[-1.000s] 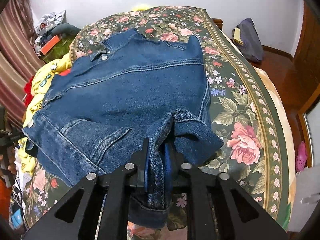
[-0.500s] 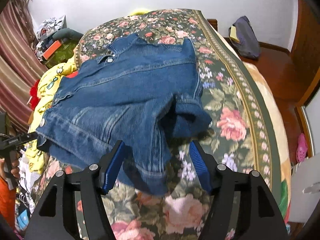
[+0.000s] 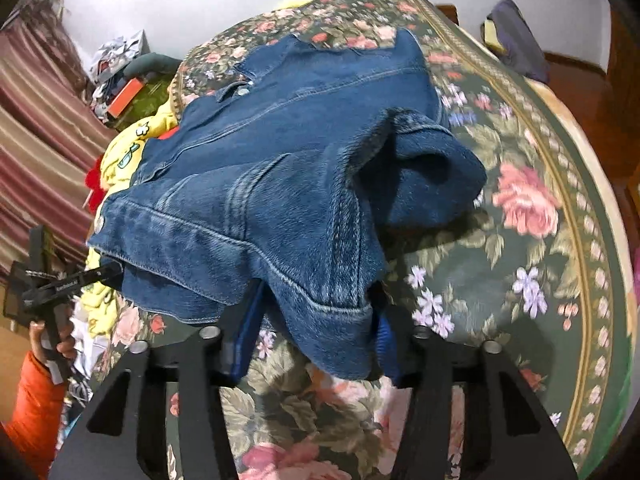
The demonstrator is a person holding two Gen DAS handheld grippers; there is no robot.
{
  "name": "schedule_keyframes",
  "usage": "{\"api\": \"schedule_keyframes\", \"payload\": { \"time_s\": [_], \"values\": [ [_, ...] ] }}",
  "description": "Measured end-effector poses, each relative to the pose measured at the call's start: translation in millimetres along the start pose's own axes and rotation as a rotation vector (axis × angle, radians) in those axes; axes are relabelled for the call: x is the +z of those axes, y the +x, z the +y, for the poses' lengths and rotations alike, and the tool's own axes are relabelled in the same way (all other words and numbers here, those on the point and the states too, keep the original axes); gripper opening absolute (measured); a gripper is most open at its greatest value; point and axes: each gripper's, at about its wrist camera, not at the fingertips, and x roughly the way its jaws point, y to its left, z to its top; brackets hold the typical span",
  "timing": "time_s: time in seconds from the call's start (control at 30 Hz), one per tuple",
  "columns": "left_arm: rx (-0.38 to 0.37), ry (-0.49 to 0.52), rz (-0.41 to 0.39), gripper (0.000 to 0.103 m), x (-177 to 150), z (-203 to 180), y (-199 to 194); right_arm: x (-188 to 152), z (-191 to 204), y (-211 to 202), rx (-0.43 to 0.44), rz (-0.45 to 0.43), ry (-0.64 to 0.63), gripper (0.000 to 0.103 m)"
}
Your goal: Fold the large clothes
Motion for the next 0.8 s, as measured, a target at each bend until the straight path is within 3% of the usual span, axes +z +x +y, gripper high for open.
{"api": "schedule_keyframes", "payload": {
  "time_s": [0.1,0.23,0.37,0.63,0.8],
  "values": [
    [-0.007,0.041,-0.042,0.018,2,-8,-18,6,8,-13,0.017,-0.029,-0.036,0.016],
    [-0.019,0.065,-0.103,0.014,12,-13,-45,19,20,-37,0.039,-0.097,-0.081,0.014],
    [-0.086,0.071,-0.168,0.013,34,-20,-69,42,32,-54,0.066,-0.163,-0.109,0.012],
    [-0.101,0.080,-0.275,0.011,108,-32,-88,108,30,-73,0.032,-0.301,-0.108,0.011],
    [-0.105,0.002,-0.321,0.011,163,-14,-79,157,16,-62,-0.010,-0.340,-0.092,0.011]
  ]
}}
